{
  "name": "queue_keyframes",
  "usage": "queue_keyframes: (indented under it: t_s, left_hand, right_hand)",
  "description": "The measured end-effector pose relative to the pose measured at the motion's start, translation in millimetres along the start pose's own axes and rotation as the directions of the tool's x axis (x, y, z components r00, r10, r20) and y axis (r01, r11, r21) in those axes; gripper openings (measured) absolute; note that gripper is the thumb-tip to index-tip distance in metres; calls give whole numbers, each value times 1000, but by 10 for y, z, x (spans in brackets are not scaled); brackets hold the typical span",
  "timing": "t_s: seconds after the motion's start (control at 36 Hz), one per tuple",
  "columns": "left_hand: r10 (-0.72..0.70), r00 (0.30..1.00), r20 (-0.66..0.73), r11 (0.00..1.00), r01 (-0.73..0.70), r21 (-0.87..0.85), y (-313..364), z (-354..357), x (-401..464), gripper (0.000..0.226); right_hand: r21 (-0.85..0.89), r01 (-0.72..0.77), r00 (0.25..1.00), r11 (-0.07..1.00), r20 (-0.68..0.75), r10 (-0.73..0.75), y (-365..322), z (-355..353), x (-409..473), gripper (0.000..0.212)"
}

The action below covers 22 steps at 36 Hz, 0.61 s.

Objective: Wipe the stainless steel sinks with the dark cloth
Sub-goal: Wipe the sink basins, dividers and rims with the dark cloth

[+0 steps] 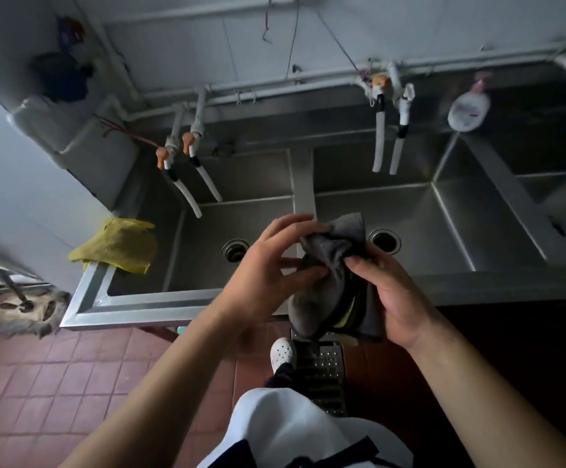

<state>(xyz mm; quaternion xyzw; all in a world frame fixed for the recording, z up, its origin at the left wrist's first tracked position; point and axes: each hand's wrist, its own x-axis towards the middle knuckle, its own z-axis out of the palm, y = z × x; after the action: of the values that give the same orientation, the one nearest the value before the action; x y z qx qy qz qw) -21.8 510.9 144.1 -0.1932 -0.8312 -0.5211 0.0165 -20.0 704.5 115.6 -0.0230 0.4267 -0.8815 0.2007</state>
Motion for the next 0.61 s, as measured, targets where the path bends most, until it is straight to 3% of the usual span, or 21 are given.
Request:
queue_keyframes:
  t_s: [0.19,0.33,0.39,0.53,0.61]
  left_hand:
    - [204,976,77,963,-214,163,441,-203,10,43]
    - [286,953,96,948,-297,119,607,-385,13,27]
    - [273,955,115,958,-281,60,609,-464,24,25]
    - [246,963,114,963,-228,-146,406,-656,130,20]
    - [214,975,59,917,-180,-357,292,-816,234,20]
  right_hand:
    - [-110,58,992,992,120,-44,-350,204,-235,36]
    - [-248,-34,956,968,275,104,-710,379,-300,36]
    - [-347,-8,971,938,223,91,-776,465,-246,30]
    - [-602,65,995,796,-23,-98,-851,561,14,20]
    - [-630,89,967,771,-130,-218,-989,550,133,9]
